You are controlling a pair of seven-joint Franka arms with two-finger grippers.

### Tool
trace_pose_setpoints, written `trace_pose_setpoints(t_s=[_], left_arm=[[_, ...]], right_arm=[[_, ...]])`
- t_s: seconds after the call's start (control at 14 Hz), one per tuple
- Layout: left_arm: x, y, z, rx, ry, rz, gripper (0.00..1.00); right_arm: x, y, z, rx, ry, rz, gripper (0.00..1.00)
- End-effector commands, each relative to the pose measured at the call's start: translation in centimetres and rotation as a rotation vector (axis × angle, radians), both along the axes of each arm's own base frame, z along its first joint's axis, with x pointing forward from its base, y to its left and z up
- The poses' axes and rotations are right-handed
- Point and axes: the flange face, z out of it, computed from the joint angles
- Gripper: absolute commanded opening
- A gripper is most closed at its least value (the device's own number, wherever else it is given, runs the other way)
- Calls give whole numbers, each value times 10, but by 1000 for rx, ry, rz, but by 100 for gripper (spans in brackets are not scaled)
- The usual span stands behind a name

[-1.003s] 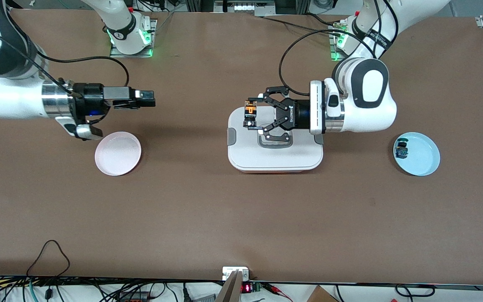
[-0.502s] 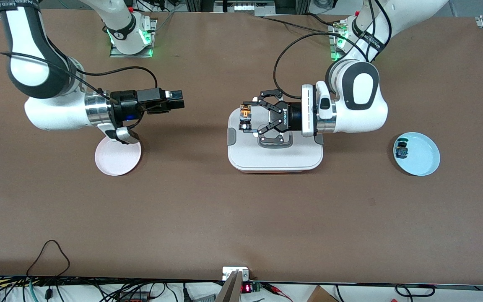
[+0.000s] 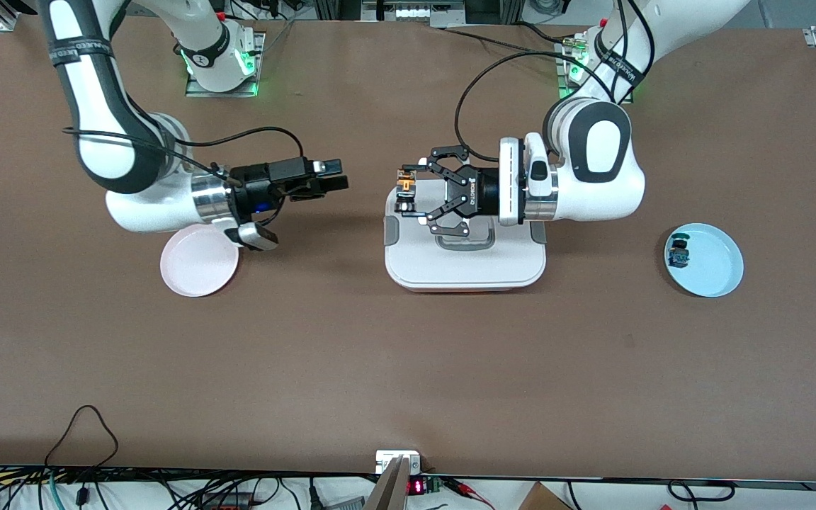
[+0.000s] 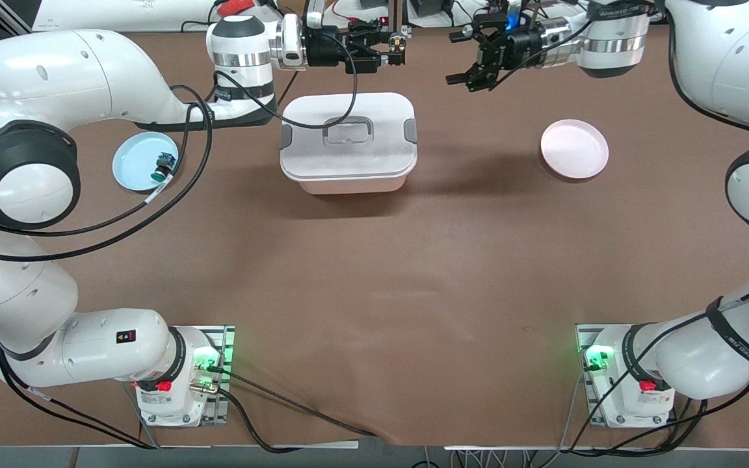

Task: Transfer orange switch to right arm and place
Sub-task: 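Hold the switch out with the left gripper while the right gripper approaches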

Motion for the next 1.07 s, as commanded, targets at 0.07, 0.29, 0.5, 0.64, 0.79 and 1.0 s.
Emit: trace_pose_setpoints(t_s=[0.07,0.29,0.5,0.64,0.79,1.0], left_arm=[[-6,-14,-2,-18,7,38,17],[-8,-18,-5,-20,17,32,17],[-8,-19,-4,-28,34,35,16],[-12,-25,-7,-43,81,38,16],[-20,-41,-10,-72,140,32,16],[-33,-58,-17,-40,155,36,16]], right_arm=[[-2,25,-2,18,31,-37,100],[-7,39,-1,8,35,-24,100],[-6,39,-3,6,38,-28,100],[-1,38,-4,5,36,-32,100],[2,43,-2,20,40,-58,100],[11,48,-6,19,43,-108,100]])
